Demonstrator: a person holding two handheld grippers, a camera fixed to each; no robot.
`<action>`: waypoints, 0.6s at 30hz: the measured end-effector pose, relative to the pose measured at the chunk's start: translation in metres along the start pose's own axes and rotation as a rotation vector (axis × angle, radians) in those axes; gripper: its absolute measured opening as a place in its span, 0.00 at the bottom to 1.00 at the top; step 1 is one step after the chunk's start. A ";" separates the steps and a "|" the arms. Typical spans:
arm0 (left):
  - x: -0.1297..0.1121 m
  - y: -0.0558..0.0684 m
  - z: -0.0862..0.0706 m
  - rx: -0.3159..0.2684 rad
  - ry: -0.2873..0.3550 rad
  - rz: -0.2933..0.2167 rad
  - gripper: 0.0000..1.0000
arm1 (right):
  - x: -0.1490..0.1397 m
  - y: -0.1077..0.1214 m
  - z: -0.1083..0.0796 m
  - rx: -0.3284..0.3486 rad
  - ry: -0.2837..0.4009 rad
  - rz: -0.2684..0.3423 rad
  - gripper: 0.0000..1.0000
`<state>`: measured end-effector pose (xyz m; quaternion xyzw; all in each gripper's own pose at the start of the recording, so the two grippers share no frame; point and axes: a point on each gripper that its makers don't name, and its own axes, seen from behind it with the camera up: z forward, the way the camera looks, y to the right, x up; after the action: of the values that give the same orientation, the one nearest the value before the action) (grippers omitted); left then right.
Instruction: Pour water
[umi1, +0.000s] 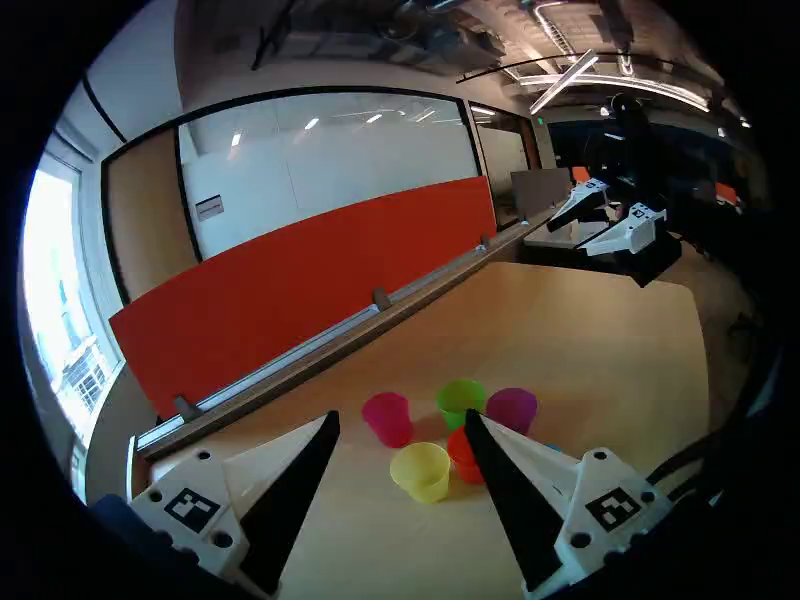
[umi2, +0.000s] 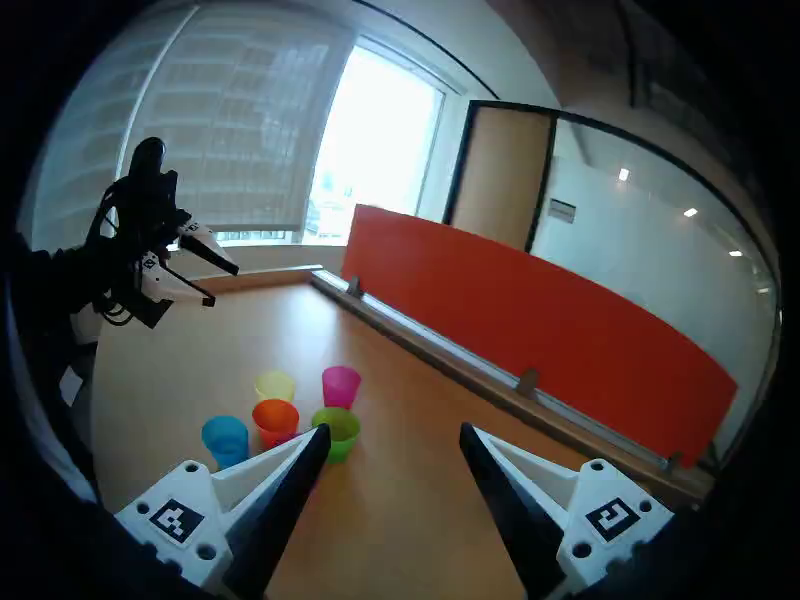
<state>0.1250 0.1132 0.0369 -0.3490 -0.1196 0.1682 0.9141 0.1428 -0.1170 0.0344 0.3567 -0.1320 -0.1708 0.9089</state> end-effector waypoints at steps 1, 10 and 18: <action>0.000 0.001 0.001 -0.008 -0.001 0.000 0.93 | -0.001 -0.001 0.001 0.007 -0.002 -0.002 1.00; -0.011 0.014 0.009 -0.077 -0.028 0.003 0.93 | -0.004 -0.011 0.012 0.056 -0.039 -0.036 1.00; -0.037 0.035 0.017 -0.165 -0.087 0.020 0.93 | -0.003 -0.015 0.018 0.080 -0.050 -0.062 1.00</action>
<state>0.0779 0.1336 0.0213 -0.4164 -0.1692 0.1821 0.8745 0.1300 -0.1372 0.0366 0.3923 -0.1502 -0.2023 0.8847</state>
